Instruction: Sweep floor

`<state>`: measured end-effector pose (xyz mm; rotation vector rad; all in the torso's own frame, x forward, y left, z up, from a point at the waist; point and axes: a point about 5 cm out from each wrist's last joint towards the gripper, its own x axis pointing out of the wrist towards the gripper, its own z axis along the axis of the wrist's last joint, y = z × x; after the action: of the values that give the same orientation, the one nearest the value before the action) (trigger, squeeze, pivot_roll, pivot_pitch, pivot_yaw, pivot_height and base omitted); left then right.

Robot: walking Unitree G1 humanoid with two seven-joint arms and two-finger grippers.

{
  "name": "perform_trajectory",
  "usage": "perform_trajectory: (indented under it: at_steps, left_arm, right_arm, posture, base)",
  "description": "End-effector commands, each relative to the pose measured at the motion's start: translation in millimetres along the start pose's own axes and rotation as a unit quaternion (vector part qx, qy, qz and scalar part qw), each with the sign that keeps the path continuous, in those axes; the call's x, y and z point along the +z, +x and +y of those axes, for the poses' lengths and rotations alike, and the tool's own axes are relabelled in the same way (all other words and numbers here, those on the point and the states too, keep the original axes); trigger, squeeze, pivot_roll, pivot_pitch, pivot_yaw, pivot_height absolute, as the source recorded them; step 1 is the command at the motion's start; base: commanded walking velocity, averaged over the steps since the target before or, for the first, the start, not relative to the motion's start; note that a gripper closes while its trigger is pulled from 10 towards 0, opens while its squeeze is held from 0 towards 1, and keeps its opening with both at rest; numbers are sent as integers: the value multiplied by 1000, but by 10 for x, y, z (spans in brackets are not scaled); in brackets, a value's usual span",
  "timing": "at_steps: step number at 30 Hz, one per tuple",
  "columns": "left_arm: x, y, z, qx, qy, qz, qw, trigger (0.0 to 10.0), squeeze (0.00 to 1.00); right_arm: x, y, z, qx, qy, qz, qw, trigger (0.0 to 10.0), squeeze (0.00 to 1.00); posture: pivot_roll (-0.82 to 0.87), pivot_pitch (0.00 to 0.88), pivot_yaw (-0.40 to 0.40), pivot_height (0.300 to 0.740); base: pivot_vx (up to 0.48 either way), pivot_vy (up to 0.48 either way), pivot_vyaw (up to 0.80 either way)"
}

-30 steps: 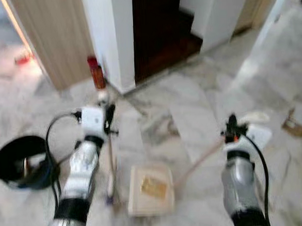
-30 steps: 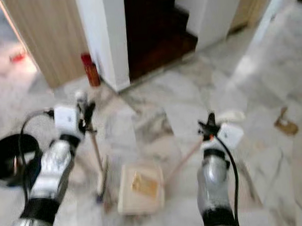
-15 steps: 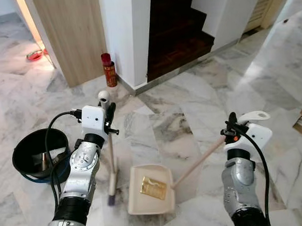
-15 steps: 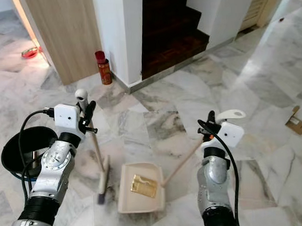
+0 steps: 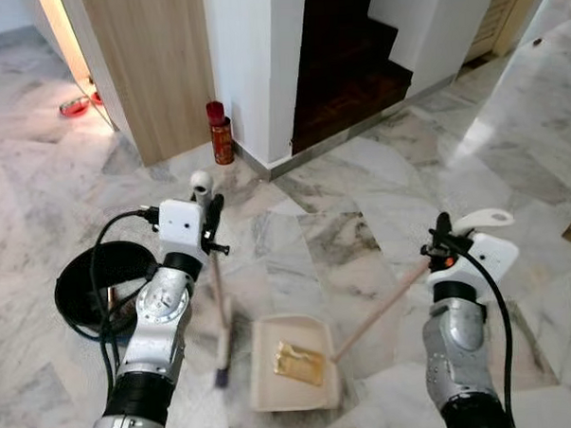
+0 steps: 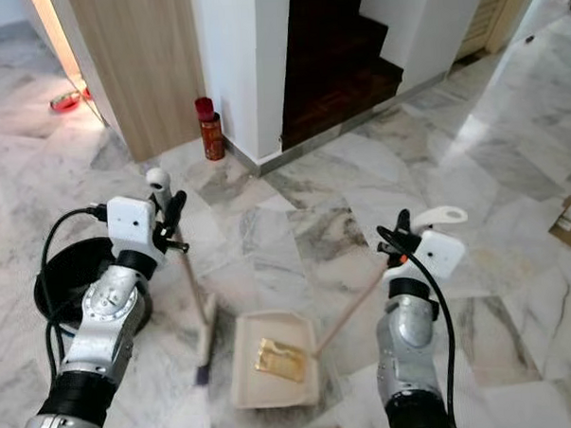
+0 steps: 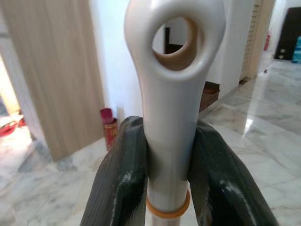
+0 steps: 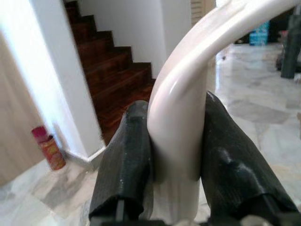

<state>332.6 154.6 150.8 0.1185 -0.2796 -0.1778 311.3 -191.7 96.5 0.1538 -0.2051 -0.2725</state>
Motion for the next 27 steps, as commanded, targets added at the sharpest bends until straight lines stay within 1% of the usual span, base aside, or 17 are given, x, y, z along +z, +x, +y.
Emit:
perform_trajectory:
  at_steps: [1,6,27]
  left_arm:
    - [140,67,-10,-6,13,-31,999,10000,0]
    - [144,69,-14,-6,12,-32,999,10000,0]
    - [134,52,-41,-12,7,-30,999,10000,0]
  right_arm:
    - [98,41,-10,-7,11,-27,1000,10000,0]
    - [97,43,-3,-6,14,-27,1000,10000,0]
    - [94,55,-6,-8,19,-26,999,10000,0]
  posture:
    - [195,74,-56,740]
    - [198,70,-55,740]
    - [202,73,-58,740]
  base:
    - [0,311,525]
    - [0,313,512]
    - [0,313,0]
